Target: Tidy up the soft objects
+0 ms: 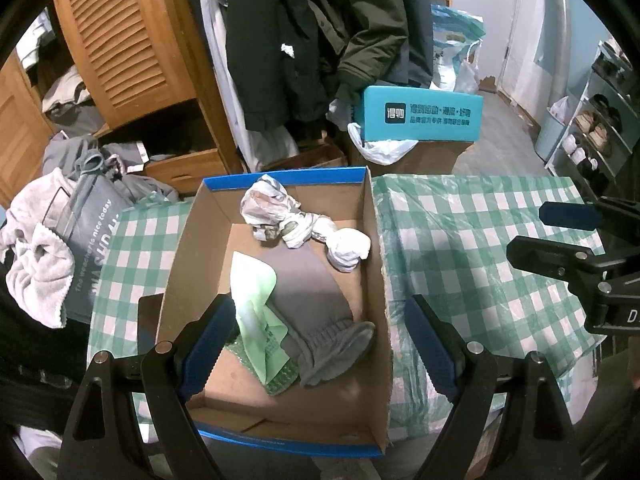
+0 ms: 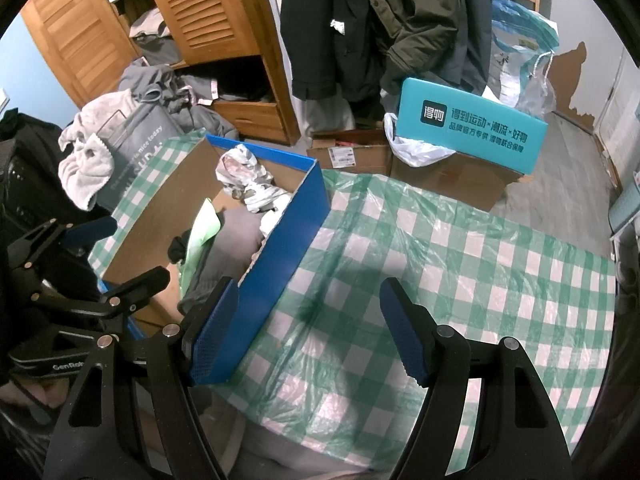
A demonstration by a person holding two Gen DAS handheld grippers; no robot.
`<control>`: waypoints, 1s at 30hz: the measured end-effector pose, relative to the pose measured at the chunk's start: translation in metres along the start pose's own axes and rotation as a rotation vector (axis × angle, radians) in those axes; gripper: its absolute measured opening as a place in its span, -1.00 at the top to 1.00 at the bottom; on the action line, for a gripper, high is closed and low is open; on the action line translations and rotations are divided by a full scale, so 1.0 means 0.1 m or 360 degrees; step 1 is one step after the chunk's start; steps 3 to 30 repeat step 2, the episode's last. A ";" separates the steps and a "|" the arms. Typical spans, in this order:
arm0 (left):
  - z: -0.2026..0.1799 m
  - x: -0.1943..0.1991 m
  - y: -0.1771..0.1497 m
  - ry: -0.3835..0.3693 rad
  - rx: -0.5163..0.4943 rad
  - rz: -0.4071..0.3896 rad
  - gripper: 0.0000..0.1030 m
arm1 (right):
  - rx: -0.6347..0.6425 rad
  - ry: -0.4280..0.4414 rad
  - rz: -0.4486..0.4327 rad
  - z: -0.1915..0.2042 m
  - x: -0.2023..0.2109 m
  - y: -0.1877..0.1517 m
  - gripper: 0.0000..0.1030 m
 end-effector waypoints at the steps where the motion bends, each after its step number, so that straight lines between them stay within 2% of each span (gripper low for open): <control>1: 0.00 0.00 0.00 -0.0005 0.0002 0.0001 -0.70 | -0.0001 -0.0001 -0.0001 0.00 0.00 0.00 -0.41; 30: -0.01 0.00 0.00 -0.0010 0.0002 0.0003 -0.70 | -0.0002 -0.0001 -0.0001 0.00 0.00 0.00 -0.41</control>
Point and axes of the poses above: each gripper's, at about its wrist camera, not at the fingertips, and x roughly against the way its jaws point, z to its left, y to its top, the point moved 5 cm from there along -x, roughly the way its jaws point, and after that the axes turned 2 degrees about -z, right-handed, at the moved point
